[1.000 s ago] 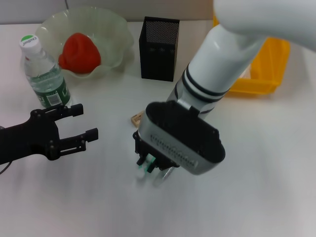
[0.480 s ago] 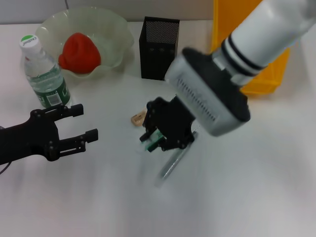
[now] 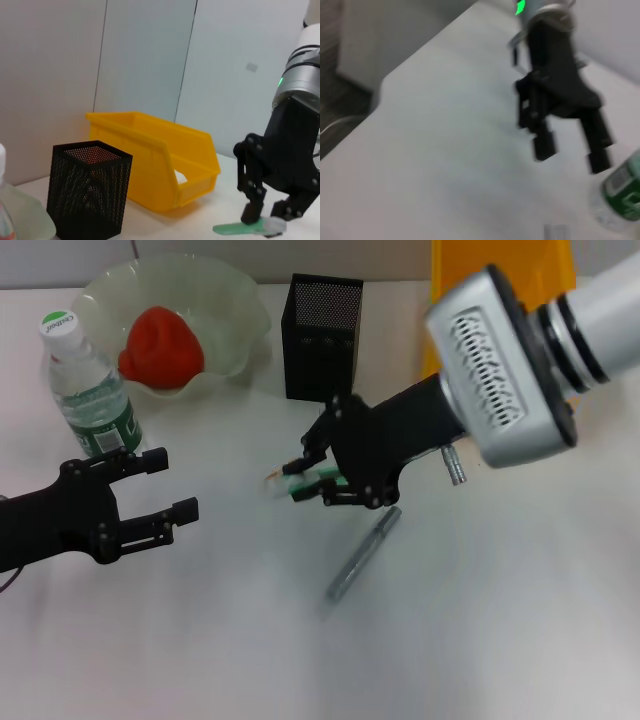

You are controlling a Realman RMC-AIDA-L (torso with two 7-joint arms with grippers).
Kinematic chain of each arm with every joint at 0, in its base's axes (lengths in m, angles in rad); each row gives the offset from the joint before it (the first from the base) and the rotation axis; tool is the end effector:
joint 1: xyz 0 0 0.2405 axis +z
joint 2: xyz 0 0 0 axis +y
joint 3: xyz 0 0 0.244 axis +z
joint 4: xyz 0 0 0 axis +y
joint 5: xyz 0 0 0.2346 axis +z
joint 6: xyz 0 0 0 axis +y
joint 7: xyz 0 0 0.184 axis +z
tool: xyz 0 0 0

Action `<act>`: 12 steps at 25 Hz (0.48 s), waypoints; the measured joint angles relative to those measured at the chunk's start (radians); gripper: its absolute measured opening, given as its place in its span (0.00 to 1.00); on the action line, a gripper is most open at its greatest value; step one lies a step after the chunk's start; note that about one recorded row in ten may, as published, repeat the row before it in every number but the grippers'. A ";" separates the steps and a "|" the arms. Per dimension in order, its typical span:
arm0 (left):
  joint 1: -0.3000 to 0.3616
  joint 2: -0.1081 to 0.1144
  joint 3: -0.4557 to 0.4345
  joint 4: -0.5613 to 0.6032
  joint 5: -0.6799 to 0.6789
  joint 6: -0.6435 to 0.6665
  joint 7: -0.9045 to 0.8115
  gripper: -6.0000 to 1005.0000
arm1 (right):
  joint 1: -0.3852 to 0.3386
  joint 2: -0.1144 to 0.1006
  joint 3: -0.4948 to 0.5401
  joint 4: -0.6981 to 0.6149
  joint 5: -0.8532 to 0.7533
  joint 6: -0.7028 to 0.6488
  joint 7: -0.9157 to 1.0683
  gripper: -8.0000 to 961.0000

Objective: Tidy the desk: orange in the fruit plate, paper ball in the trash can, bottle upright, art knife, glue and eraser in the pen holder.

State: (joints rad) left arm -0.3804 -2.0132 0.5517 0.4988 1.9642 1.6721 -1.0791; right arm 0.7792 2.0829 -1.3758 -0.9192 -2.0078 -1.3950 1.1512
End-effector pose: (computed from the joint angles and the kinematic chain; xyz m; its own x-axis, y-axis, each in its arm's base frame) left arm -0.3094 0.3023 -0.0075 0.7615 0.2508 0.5976 0.4580 -0.8607 -0.2224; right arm 0.1080 0.3798 -0.1006 0.8621 0.5017 -0.0719 0.4997 -0.8651 -0.0447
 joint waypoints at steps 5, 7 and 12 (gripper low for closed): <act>-0.001 -0.004 0.000 0.002 -0.001 0.000 0.001 0.78 | -0.081 0.000 0.041 0.010 0.114 0.009 -0.083 0.20; -0.004 -0.005 0.000 0.001 -0.001 0.000 0.002 0.78 | -0.113 0.002 0.046 0.020 0.157 0.031 -0.132 0.20; -0.005 -0.005 0.001 -0.003 -0.001 0.002 0.003 0.78 | -0.180 0.005 0.041 0.042 0.264 0.093 -0.247 0.20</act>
State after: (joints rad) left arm -0.3852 -2.0183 0.5523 0.4955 1.9634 1.6738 -1.0756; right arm 0.5992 2.0876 -1.3345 -0.8777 -1.7440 -1.3018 0.9040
